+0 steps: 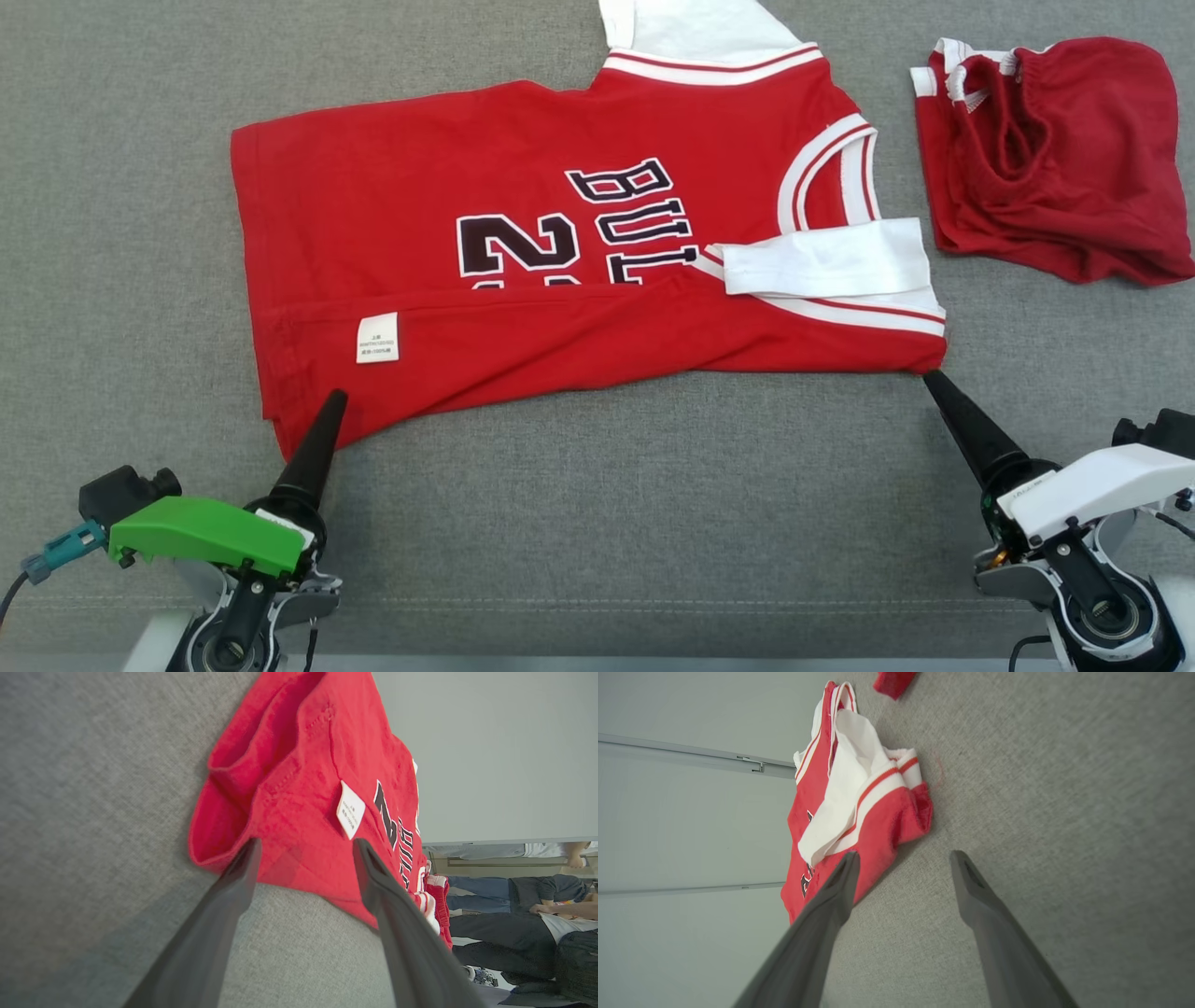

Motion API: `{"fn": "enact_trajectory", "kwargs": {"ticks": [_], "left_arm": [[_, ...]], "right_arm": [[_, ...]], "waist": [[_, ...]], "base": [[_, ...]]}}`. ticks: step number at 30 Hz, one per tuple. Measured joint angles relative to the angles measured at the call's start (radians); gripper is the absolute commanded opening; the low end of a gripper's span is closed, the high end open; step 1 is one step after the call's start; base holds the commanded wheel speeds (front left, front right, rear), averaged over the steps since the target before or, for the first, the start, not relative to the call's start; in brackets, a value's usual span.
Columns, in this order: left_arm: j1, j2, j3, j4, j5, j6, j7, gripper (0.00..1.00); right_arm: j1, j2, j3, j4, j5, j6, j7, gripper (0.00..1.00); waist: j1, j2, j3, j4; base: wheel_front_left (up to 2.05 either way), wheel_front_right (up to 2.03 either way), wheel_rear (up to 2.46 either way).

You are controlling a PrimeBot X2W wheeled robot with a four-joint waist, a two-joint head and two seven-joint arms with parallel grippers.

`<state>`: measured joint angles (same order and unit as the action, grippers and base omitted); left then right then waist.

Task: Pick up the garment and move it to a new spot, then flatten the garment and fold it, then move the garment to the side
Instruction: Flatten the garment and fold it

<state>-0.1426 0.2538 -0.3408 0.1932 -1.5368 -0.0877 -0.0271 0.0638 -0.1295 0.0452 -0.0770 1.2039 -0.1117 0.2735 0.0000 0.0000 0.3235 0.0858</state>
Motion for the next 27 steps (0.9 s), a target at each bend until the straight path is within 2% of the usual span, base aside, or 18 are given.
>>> {"fn": "enact_trajectory", "kwargs": {"ticks": [11, 18, 27], "left_arm": [[0.013, 0.008, 0.007, -0.053, 0.003, 0.030, -0.009, 1.00], [0.063, -0.017, -0.056, -0.109, 0.001, 0.052, 0.025, 1.00], [0.049, -0.021, 0.002, -0.103, -0.008, 0.053, -0.009, 1.00]], "right_arm": [[0.023, 0.020, 0.029, 0.016, 0.000, 0.022, -0.016, 1.00], [0.031, 0.029, 0.035, 0.020, 0.000, 0.024, -0.027, 1.00], [-0.037, 0.040, 0.039, 0.031, -0.006, 0.024, -0.045, 1.00]], "waist": [[0.0000, 0.0000, 0.001, 0.003], [0.0000, 0.0000, 0.008, 0.009], [0.0000, 0.0000, 0.038, 0.020]], "base": [[0.00, 0.00, 0.00], [0.00, 0.00, 0.00], [0.00, 0.00, 0.00]]}}
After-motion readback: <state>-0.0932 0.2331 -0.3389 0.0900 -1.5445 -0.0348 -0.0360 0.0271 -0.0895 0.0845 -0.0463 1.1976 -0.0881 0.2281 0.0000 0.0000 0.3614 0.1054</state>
